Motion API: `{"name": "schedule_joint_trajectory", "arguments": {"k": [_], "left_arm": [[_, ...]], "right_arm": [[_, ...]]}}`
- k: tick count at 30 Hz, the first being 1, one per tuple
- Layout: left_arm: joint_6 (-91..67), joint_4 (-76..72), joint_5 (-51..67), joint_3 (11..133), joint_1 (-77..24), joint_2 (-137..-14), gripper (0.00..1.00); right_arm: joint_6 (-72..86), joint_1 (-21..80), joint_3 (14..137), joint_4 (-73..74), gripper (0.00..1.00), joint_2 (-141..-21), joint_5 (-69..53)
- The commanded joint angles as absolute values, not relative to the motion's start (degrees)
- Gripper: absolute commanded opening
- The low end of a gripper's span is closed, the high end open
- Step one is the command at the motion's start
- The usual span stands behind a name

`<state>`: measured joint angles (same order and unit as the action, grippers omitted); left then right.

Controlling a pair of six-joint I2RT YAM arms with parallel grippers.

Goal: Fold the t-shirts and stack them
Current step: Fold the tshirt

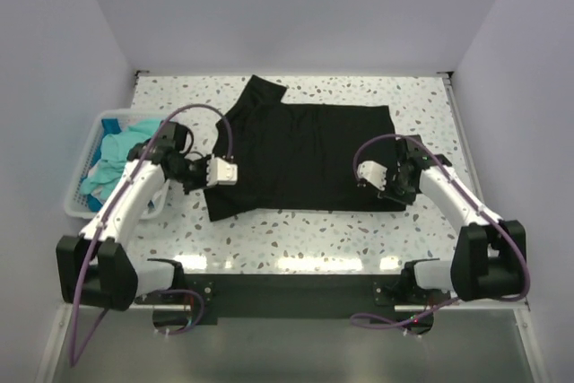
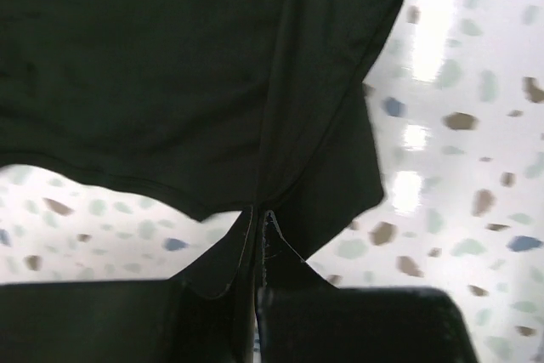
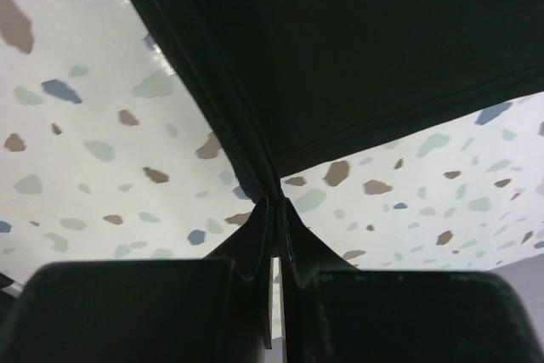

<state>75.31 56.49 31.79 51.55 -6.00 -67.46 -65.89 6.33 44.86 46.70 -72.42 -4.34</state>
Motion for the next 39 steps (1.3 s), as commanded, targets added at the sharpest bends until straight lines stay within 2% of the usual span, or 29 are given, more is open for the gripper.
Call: {"name": "schedule_joint_trajectory", "arguments": {"k": [1,5,15,26,39], "left_arm": [[71.2,52.92,29.37,60.45,-9.04,-75.22,0.0],[69.08,49.31,22.34,69.93,-13.18,-85.39,0.0],[74.18,51.24,18.46,93.86,-13.71,-105.63,0.04],[75.76,49.83,18.02,98.79,-13.8,-113.37,0.06],[75.06,49.92,16.61,99.05,-13.8,-115.49,0.06]], "right_arm": [[-63.81,6.24,51.23,47.64,0.0,-77.42,-5.62],[-63.02,6.15,57.64,47.99,0.0,-83.57,-5.71],[-62.4,6.06,66.35,47.28,0.0,-94.83,-4.66],[-61.52,5.8,72.95,46.76,0.0,-103.44,-4.31],[-62.22,4.48,78.4,47.9,0.0,-107.75,-4.13]]}}
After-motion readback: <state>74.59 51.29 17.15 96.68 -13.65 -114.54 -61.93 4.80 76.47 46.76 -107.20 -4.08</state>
